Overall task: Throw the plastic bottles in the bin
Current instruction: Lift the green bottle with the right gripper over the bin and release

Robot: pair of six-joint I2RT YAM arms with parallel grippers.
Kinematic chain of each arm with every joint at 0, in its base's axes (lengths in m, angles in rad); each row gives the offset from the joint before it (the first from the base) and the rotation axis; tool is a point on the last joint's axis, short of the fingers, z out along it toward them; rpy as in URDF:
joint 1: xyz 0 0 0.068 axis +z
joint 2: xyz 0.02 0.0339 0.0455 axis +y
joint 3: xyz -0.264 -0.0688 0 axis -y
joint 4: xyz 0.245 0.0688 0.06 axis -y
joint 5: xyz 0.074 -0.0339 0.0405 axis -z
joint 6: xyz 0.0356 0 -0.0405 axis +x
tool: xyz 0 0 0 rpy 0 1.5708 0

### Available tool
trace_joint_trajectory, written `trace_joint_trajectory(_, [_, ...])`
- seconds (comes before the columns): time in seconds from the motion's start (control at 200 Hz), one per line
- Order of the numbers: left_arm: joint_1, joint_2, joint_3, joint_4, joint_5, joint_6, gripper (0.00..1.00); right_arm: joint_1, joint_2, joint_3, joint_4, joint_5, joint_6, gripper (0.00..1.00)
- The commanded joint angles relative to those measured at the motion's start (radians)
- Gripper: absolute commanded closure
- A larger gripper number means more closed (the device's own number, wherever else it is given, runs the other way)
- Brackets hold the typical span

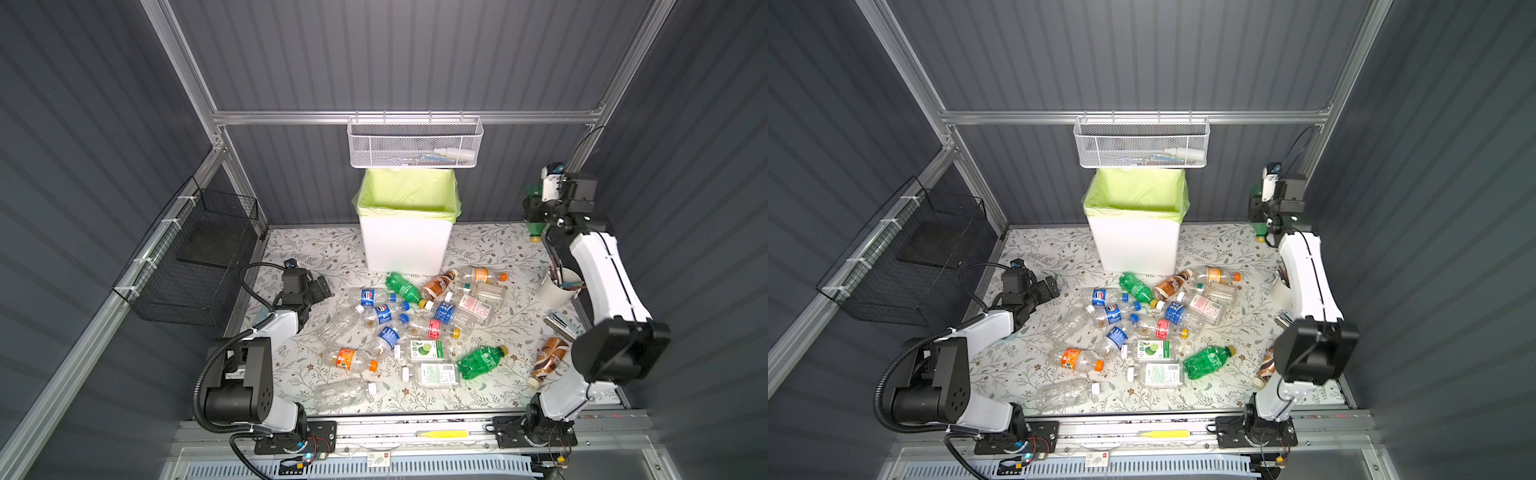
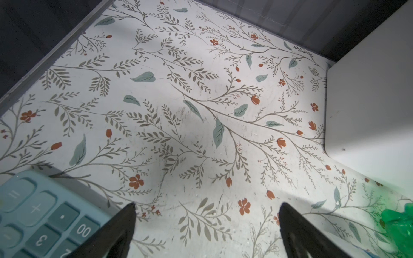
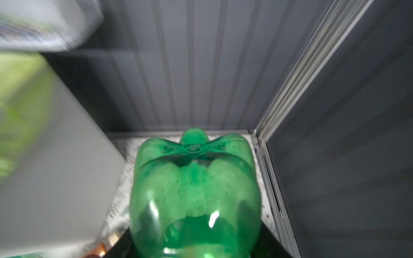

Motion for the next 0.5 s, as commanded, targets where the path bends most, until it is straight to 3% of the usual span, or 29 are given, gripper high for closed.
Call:
trace_joint_trajectory(0.0, [-0.001,-0.03,-0.008,-0.005,-0.02,-0.011,0.0,-0.001,-0.124,-0.093,0.289,-0.1,0.152,0.53])
trace_joint_trajectory(0.115, [-0.001,-0.032,-0.005,-0.005,-0.01,-0.012,0.0,0.001,-0.206,-0.113,0.417,-0.16,0.283,0.53])
trace_joint_trajectory(0.24, [-0.001,-0.034,-0.006,-0.006,0.003,-0.017,0.0,0.034,-0.195,-0.083,0.536,-0.228,0.416,0.53])
trace_joint_trajectory(0.37, [-0.001,-0.052,-0.008,-0.011,0.01,-0.015,0.0,0.158,-0.076,0.051,0.525,-0.246,0.41,0.52])
trace_joint_trajectory(0.495, [-0.001,-0.063,-0.007,-0.029,0.005,-0.018,0.0,0.291,0.167,0.315,0.366,-0.319,0.371,0.5])
